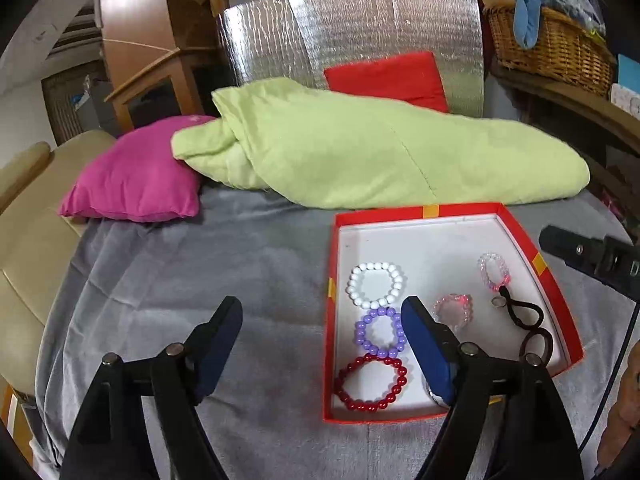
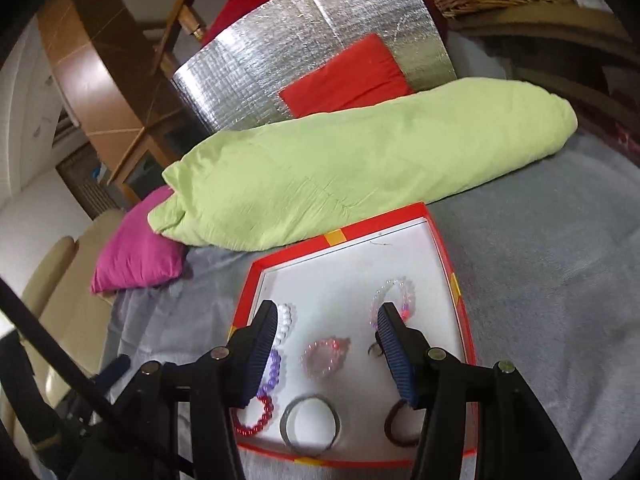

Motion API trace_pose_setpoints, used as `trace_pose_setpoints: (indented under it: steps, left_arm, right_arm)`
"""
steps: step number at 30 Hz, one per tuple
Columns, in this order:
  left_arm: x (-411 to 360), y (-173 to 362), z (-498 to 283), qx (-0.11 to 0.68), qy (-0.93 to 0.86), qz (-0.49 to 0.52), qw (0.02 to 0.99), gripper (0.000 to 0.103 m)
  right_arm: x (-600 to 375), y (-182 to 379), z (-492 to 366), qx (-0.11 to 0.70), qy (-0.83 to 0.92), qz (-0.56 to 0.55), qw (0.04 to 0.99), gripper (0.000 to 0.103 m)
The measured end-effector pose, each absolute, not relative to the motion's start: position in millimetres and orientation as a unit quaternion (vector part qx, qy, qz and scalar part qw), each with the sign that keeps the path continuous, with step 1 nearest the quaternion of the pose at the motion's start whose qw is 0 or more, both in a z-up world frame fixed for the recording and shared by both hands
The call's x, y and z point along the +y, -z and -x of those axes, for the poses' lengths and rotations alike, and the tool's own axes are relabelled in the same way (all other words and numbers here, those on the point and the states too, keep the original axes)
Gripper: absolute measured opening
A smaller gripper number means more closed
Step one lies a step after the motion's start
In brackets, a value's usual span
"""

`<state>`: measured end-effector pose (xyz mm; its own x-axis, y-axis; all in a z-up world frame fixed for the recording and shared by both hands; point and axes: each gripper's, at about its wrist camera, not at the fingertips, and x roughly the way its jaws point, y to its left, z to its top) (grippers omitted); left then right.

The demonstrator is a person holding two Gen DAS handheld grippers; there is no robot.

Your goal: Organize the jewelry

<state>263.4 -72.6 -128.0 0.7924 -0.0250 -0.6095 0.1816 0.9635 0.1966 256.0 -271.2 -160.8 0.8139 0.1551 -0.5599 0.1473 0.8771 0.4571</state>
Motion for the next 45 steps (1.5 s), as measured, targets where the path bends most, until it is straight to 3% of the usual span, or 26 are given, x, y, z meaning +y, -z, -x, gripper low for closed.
trace_pose_setpoints:
  steps: [6,22,45]
  left_arm:
    - [-57,122,-247,0.313,0.044,-0.107,0.943,0.082]
    - [-22,120,-213,0.313,0.007,-0.101,0.944,0.085]
    - [-10,109,-192,0.289,0.012,-0.102,0.952,0.085]
  right_arm:
    - [-252,151,-237,0.318,0.009,-0.185,0.93,0.057]
    - [-230,129,-156,0.313,0.107,-0.056,0.942,0.071]
    - [-197,149,-152,0.347,0.12,-0.051,0.929,0.074]
